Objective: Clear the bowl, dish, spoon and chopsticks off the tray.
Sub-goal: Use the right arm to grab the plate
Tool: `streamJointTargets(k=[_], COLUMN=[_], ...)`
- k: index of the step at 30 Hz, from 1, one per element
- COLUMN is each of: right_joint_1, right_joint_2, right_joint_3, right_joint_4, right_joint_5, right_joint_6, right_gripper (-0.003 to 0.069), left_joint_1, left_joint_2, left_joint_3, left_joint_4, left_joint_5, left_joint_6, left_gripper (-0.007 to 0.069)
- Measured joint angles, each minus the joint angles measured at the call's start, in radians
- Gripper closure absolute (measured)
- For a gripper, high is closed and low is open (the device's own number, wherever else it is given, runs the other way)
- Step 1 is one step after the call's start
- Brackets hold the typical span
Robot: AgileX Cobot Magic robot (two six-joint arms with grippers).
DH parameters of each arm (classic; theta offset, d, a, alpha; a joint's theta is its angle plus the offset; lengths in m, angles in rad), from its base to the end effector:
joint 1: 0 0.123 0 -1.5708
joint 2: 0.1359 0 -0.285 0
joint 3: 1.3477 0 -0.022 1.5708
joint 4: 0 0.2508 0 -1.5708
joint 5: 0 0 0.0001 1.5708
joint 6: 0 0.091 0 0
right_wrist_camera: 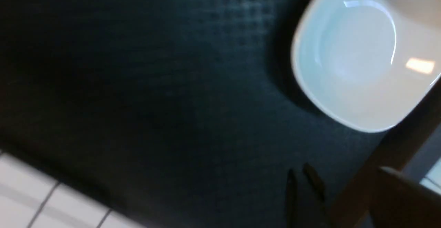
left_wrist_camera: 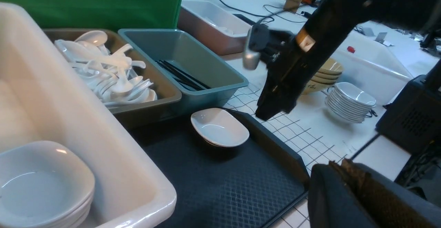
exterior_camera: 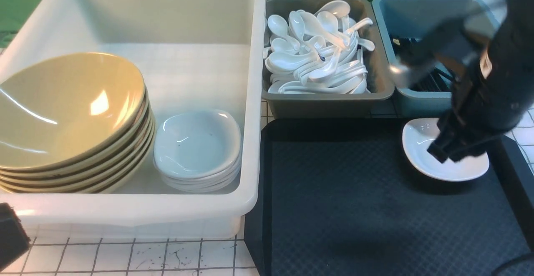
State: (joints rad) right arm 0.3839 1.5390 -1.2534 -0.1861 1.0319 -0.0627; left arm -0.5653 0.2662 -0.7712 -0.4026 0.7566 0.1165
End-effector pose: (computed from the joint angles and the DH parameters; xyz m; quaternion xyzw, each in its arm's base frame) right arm 0.2932 0.1028 0.2941 -0.2500 0.9495 -0.0586 0.1804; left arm 0.0042 -0.0317 0.3819 0.2290 0.7118 -0.3347 0.5735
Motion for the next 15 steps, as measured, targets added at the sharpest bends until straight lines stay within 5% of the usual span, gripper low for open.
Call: streamJointTargets(k=[9, 15], right_joint_1=[-0.054, -0.054], right_joint_2=[0.212, 0.304], right_joint_3=[0.027, 0.027], right_joint_4=[0.092, 0.022], right_joint_5=[-0.223, -0.313], right_joint_6=[-0.061, -0.059], right_gripper=[0.0081, 0.0067], left_joint_1=[0.000, 0.000], left_joint_2=[0.000, 0.000], left_joint_3=[0.000, 0.000], left_joint_4=[-0.002, -0.002], left_joint_5=[0.004, 0.008], left_joint_6=[0.000, -0.004], left_gripper=[0.0625, 0.0625])
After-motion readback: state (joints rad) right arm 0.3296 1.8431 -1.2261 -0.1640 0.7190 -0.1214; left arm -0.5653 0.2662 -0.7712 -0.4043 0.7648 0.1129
